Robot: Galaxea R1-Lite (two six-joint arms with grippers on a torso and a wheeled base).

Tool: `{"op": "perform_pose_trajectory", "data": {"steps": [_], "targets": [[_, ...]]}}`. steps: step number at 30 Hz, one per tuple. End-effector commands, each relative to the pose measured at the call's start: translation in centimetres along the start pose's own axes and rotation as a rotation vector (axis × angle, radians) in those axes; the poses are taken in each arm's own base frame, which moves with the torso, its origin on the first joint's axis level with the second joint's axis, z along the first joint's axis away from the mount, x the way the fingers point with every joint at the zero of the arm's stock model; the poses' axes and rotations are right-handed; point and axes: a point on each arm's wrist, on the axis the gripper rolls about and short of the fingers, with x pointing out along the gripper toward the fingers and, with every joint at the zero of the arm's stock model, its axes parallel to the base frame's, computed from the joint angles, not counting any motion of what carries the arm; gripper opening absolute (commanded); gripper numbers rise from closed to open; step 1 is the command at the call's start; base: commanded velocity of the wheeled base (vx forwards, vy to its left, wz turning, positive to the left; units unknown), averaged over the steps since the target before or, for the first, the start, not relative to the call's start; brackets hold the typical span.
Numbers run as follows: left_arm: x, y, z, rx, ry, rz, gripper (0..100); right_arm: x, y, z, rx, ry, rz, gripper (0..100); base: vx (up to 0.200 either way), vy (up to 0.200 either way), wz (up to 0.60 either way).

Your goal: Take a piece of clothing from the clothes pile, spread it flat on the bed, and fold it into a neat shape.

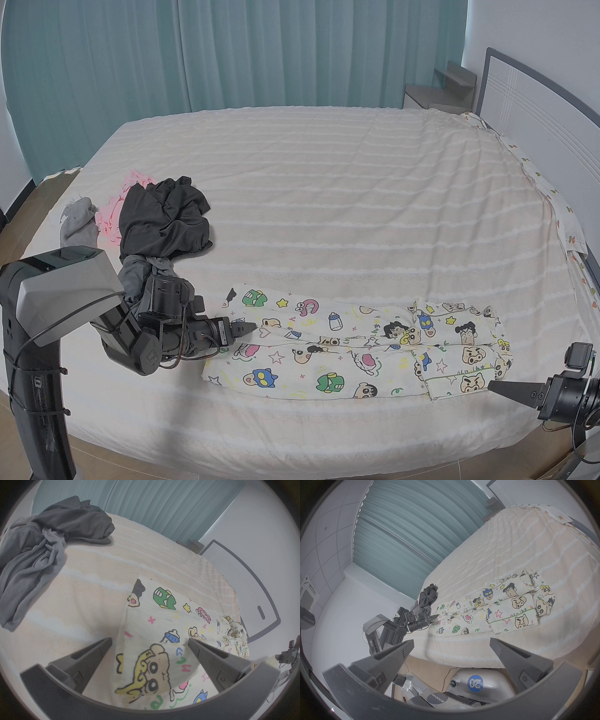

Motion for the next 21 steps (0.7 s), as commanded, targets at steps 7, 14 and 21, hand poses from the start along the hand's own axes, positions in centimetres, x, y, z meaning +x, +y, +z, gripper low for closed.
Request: {"op": "perform_pose_trajectory", "data": {"steps": [7, 14, 21], "targets": [[0.5, -0.6, -0.8, 0.001, 0.03, -0.013, 100, 0.0, 0.0, 0.0, 0.001, 0.005, -0.001, 100, 0.0, 0.0, 0.0], [0.4, -1.5, -0.7, -0.035, 0.024, -0.032, 0, 0.1, 0.0, -0.1, -0.001, 0.007, 0.002, 100, 0.0, 0.0, 0.0], [0.5, -1.3, -1.0, -0.042, 0.036, -0.021, 0, 0.1, 0.1, -0.1, -0.004, 0.013, 0.008, 100, 0.0, 0.0, 0.0]]}}
